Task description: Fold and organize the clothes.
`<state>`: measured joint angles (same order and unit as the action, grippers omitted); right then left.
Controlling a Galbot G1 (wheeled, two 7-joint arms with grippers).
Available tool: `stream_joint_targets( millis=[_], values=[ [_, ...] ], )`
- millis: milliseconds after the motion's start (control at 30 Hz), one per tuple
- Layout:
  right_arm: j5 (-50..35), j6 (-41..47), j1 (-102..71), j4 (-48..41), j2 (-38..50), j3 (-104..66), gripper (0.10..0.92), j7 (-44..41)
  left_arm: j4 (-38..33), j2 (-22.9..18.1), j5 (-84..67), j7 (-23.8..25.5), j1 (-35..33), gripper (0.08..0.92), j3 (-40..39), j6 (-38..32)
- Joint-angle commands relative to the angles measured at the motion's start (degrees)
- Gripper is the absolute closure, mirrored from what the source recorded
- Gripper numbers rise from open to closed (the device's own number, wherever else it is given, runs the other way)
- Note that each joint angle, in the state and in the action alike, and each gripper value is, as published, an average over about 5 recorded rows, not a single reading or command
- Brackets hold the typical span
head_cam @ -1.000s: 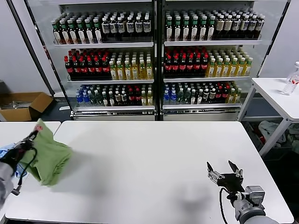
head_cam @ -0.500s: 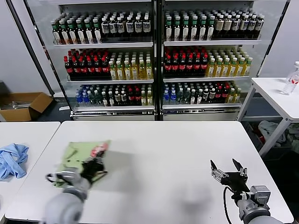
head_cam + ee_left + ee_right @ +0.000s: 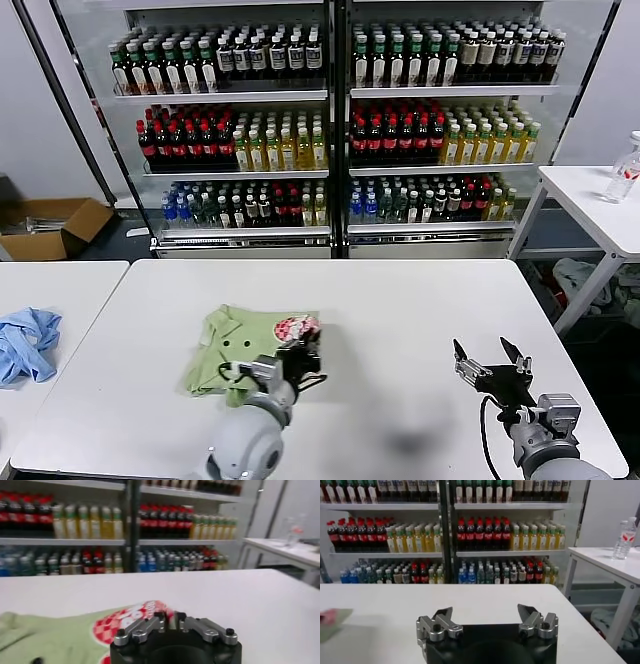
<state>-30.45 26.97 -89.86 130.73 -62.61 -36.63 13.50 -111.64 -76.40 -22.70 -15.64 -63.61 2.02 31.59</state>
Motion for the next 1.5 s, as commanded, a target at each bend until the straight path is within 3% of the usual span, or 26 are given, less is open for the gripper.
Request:
stream_joint_targets(
  millis=[33, 200, 400, 633, 933, 1200, 1300, 1500],
  values=[
    [0.09, -0.07, 1.43, -0.89, -0.52, 1.68, 0.203, 0.02, -1.49, -3.24, -1.66, 2.77, -0.09, 0.716, -5.99, -5.13],
    [0.0, -0.37, 5.91, -3.2, -2.53, 10.36, 0.202, 0.56, -9.93, 0.44, -3.34, 2.4, -6.98, 0.569, 2.48, -6.19],
    [-0.11, -1.28, 18.63, -12.98, -8.22, 26.19, 0.203, 3.79, -12.94, 5.52, -3.84, 0.2, -14.67, 0.396, 17.5, -8.65],
    [-5.81, -2.33, 30.24, -26.08, -15.23, 36.73, 0.203, 7.73, -14.57, 5.92, -4.82, -0.6, -20.46, 0.211, 25.72, -9.27],
    [-10.45, -2.77, 37.31, -36.53, -24.87, 40.51, 0.202, 10.46, -15.47, 3.94, -4.15, -0.73, -23.04, 0.177, 27.24, -10.28],
    [-13.99, -3.91, 37.75, -39.67, -27.13, 39.0, 0.209, 13.17, -15.4, 3.94, -4.11, -0.81, -24.0, 0.177, 27.41, -10.9],
    [-14.91, -4.52, 37.13, -39.47, -26.95, 38.39, 0.262, 13.76, -15.12, 4.03, -4.14, -0.88, -23.89, 0.177, 27.2, -10.94],
    [-13.8, -5.78, 36.2, -38.13, -25.43, 37.55, 0.449, 13.41, -14.63, 4.13, -4.19, -0.9, -23.49, 0.177, 26.65, -10.94]
  ],
)
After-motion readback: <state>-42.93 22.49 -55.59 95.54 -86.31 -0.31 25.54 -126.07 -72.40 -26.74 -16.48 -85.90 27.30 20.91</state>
